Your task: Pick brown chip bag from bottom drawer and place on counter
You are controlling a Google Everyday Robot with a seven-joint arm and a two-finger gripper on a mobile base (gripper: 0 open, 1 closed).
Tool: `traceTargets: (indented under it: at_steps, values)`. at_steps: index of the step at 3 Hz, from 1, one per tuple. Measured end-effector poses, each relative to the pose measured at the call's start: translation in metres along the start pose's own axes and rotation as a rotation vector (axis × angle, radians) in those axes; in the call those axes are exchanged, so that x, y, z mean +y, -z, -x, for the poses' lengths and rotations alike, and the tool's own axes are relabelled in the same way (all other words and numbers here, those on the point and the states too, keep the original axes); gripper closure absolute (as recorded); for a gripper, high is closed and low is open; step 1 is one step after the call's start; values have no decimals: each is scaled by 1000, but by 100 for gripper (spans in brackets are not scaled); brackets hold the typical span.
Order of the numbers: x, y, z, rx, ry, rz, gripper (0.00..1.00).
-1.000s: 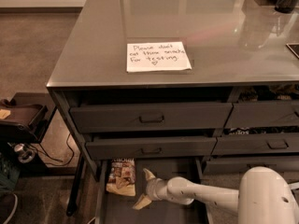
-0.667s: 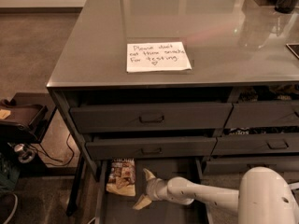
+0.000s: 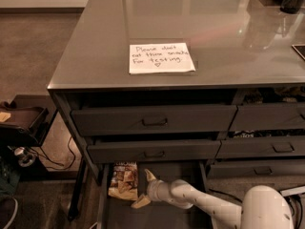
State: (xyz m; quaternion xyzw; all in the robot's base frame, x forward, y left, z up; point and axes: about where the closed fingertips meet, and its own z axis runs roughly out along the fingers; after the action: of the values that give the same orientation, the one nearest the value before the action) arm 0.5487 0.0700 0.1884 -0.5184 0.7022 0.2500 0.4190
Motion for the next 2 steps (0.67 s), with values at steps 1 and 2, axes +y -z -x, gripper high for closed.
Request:
traceTargets:
  at_steps: [1,2]
  values:
    - [-15,-26,6,-36,-6,-15,0]
    - [-28,-51,10,-41,6,-22,0]
